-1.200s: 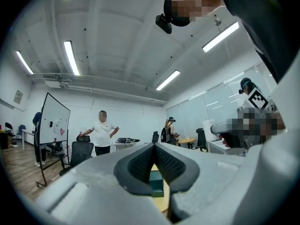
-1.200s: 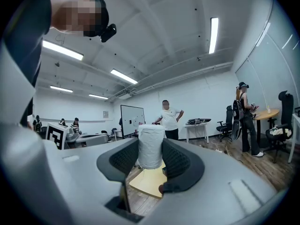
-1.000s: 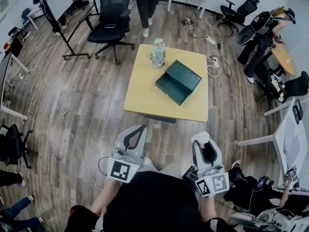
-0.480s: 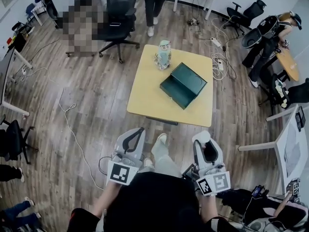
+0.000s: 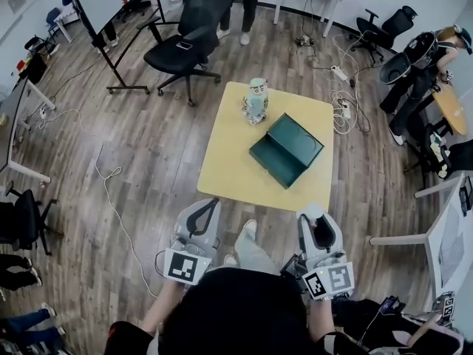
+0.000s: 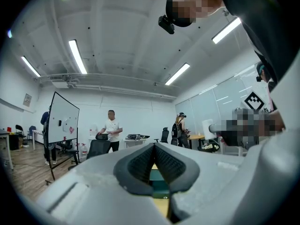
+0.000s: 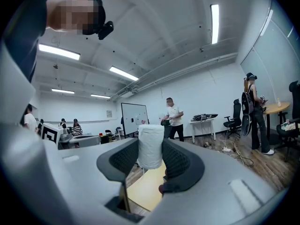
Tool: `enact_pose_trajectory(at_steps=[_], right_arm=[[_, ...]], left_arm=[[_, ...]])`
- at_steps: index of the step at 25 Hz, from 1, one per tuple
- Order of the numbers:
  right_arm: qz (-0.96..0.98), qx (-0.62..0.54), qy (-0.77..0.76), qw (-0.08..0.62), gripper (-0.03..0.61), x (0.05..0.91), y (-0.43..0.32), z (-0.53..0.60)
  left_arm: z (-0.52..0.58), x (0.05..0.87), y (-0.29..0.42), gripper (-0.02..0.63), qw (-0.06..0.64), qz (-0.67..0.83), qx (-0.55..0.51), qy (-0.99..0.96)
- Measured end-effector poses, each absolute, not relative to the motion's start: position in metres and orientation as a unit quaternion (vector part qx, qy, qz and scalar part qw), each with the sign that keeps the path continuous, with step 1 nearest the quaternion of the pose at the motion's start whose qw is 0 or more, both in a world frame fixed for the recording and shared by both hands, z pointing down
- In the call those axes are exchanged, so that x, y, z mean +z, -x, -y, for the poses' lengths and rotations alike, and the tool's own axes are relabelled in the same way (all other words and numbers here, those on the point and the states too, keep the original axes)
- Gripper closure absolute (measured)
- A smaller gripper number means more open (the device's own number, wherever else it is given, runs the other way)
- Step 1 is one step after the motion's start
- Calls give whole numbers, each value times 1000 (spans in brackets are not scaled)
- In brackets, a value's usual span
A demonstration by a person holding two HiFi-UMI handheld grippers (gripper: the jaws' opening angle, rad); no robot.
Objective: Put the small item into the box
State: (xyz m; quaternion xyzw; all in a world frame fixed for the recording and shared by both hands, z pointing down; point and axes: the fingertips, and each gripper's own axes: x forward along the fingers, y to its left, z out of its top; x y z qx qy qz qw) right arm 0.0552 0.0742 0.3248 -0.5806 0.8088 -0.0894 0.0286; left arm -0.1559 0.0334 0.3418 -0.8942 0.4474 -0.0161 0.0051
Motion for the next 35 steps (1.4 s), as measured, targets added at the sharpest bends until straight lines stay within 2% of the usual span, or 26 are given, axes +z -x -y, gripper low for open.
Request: enact_pose_trajectory(at_steps=[20,35], right_arm=[[-832,-83,547,39,413,322,-96,66],[-851,-75,519,-20,413,334,-99,104]], left_arm=[[84,328,116,612,34,-474,-22,880],[118,344,78,612,23,-450,-33,892]])
